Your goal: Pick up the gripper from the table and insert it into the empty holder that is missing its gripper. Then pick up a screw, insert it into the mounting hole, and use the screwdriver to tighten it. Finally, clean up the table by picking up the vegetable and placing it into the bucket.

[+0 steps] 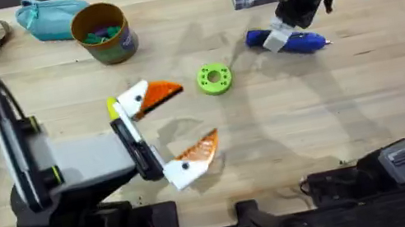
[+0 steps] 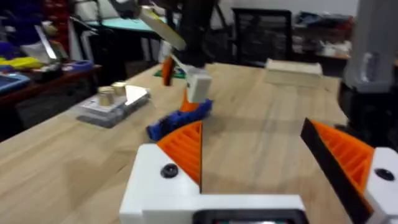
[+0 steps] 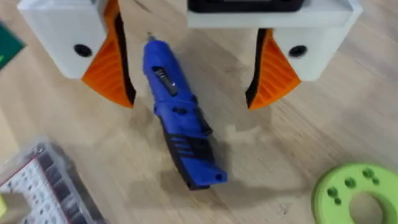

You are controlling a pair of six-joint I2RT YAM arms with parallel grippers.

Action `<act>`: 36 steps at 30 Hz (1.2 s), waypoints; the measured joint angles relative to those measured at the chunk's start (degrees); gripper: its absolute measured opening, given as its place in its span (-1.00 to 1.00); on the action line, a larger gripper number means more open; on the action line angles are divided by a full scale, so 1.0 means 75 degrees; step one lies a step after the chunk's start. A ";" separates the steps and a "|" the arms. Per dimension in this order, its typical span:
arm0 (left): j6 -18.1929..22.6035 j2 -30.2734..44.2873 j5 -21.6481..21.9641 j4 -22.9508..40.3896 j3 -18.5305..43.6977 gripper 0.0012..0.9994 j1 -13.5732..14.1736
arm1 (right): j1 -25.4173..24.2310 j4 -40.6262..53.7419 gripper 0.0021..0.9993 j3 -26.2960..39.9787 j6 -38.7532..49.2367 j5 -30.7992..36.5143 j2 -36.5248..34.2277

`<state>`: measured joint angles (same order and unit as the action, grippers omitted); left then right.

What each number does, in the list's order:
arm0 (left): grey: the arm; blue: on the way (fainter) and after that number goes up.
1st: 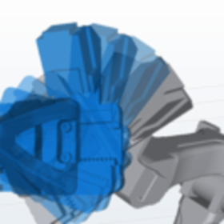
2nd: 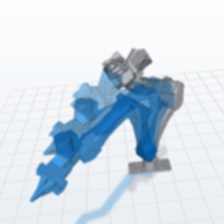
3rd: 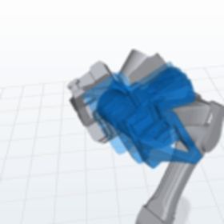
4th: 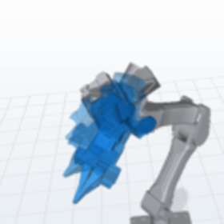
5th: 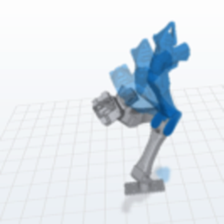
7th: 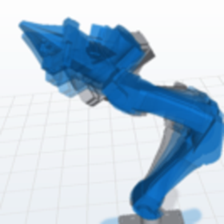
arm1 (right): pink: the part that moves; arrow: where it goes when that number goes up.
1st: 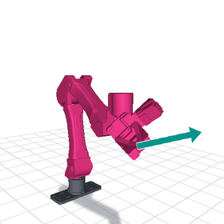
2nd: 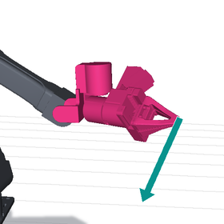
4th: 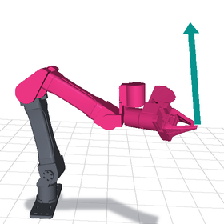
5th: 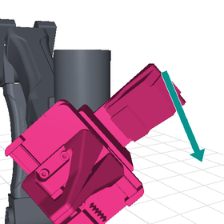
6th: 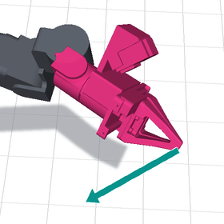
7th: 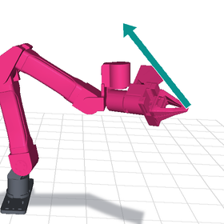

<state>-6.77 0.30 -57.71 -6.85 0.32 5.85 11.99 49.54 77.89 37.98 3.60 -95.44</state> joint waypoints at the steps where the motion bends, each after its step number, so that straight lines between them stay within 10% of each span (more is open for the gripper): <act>1: -0.0230 -0.0006 0.0219 -0.0037 0.0003 0.98 0.0000 | 0.0000 0.0017 0.99 0.0000 -0.0325 -0.0006 -0.0003; 9: -0.1191 0.0282 0.2462 0.1572 0.0880 0.98 0.0000 | 0.0017 0.0116 0.99 0.0000 -0.2690 -0.0041 -0.0006; 36: -0.1192 0.0286 0.2468 0.1580 0.0886 0.98 0.0000 | 0.0017 0.0117 0.99 0.0000 -0.2696 -0.0041 -0.0006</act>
<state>-15.70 2.44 -39.20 4.99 6.96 5.85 12.12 50.41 77.89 17.76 3.29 -95.48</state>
